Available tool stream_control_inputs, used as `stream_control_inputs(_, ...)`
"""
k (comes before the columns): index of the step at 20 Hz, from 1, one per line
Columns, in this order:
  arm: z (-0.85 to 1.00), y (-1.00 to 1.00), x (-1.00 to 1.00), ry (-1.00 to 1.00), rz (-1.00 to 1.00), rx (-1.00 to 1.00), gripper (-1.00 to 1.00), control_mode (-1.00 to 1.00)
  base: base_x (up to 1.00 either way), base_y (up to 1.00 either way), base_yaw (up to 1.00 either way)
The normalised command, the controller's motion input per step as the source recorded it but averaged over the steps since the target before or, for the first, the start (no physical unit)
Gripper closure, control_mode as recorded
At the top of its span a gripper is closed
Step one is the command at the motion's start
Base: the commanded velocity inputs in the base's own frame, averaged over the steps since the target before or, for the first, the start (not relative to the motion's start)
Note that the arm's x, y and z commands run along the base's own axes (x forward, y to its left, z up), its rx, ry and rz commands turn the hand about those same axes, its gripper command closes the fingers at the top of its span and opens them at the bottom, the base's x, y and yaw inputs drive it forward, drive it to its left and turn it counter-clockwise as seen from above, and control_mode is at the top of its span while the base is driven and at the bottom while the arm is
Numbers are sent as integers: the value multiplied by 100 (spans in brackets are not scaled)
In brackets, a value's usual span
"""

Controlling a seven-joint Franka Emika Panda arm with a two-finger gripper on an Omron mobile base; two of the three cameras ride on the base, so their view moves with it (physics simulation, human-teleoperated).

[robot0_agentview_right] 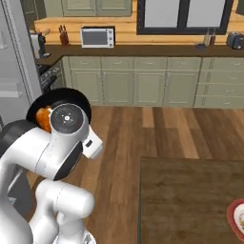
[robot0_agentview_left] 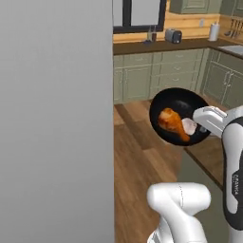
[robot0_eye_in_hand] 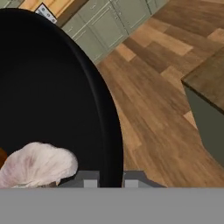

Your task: Pick the chicken drumstick and garlic from their plates and place them in the bowl. Then put the bowl in the fridge.

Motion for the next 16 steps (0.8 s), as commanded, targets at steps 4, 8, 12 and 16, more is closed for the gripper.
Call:
stream_control_inputs(4, 0, 0, 0, 0, 0, 0, 100, 100, 87, -39, 32)
stream_control_inputs(8, 0, 0, 0, 0, 0, 0, 100, 100, 62, -19, 45)
stream_control_inputs(12, 0, 0, 0, 0, 0, 0, 100, 100, 49, -12, 61)
stream_control_inputs(16, 0, 0, 0, 0, 0, 0, 100, 100, 92, -40, 72)
